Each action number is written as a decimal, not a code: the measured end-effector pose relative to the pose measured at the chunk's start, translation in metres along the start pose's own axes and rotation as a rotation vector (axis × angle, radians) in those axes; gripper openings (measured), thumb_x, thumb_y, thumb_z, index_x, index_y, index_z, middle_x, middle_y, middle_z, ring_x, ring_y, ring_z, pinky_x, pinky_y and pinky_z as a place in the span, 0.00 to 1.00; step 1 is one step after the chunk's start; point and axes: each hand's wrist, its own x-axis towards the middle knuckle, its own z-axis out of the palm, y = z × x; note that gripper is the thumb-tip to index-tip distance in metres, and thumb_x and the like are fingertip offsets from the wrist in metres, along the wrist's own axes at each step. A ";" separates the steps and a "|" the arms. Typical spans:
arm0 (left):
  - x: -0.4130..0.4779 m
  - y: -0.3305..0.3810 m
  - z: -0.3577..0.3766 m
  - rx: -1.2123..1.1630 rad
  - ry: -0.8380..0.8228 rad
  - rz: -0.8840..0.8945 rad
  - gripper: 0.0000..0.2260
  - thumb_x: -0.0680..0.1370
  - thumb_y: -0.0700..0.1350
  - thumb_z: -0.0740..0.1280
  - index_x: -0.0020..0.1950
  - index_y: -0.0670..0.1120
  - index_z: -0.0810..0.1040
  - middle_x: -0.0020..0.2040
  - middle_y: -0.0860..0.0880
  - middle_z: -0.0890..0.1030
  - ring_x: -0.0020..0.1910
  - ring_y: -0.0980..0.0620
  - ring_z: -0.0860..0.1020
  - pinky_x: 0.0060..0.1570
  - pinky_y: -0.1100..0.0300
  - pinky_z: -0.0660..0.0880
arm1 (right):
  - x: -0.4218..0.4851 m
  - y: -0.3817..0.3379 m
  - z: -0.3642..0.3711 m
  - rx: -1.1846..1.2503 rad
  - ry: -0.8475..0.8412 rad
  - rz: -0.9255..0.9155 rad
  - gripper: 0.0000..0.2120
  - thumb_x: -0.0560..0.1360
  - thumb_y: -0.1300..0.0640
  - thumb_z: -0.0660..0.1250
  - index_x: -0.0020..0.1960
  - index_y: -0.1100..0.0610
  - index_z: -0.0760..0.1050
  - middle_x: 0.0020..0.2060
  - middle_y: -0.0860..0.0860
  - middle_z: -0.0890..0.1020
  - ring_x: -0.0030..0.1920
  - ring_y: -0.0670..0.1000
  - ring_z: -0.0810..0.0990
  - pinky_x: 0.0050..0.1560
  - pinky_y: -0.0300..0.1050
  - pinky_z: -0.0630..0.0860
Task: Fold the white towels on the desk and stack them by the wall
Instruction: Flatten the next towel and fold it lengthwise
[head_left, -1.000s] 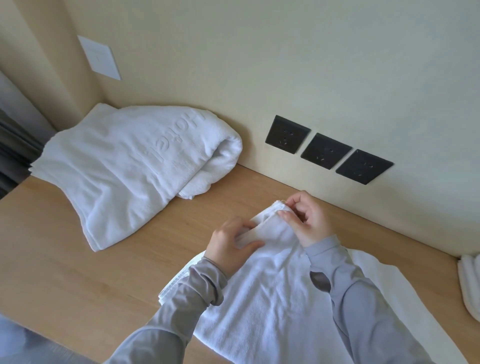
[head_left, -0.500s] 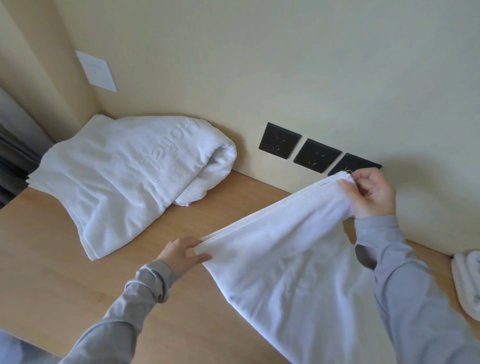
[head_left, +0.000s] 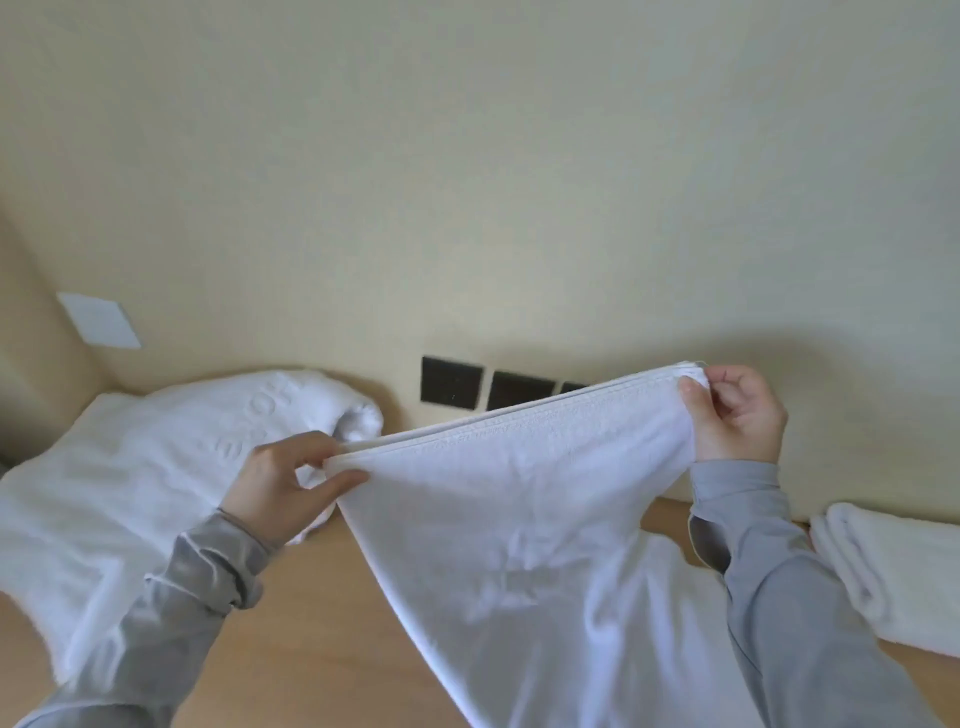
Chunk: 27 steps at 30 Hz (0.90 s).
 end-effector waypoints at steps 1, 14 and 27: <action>0.015 0.016 -0.007 0.025 0.027 0.034 0.08 0.67 0.43 0.78 0.36 0.48 0.79 0.33 0.56 0.79 0.40 0.59 0.75 0.40 0.78 0.66 | 0.009 -0.010 -0.007 0.039 0.034 -0.017 0.15 0.71 0.69 0.68 0.38 0.50 0.71 0.23 0.40 0.75 0.27 0.39 0.68 0.31 0.31 0.67; 0.162 0.317 -0.150 0.168 0.483 0.727 0.17 0.68 0.66 0.66 0.30 0.54 0.72 0.32 0.56 0.76 0.34 0.63 0.71 0.35 0.76 0.64 | 0.141 -0.234 -0.171 0.397 0.192 -0.402 0.14 0.69 0.70 0.70 0.44 0.52 0.73 0.31 0.47 0.80 0.32 0.45 0.74 0.39 0.44 0.72; 0.129 0.386 -0.180 0.298 0.544 0.663 0.20 0.65 0.63 0.68 0.27 0.47 0.72 0.36 0.61 0.75 0.31 0.63 0.69 0.32 0.72 0.63 | 0.153 -0.283 -0.200 0.246 0.114 -0.472 0.10 0.71 0.70 0.68 0.41 0.55 0.78 0.29 0.39 0.82 0.36 0.44 0.78 0.43 0.39 0.74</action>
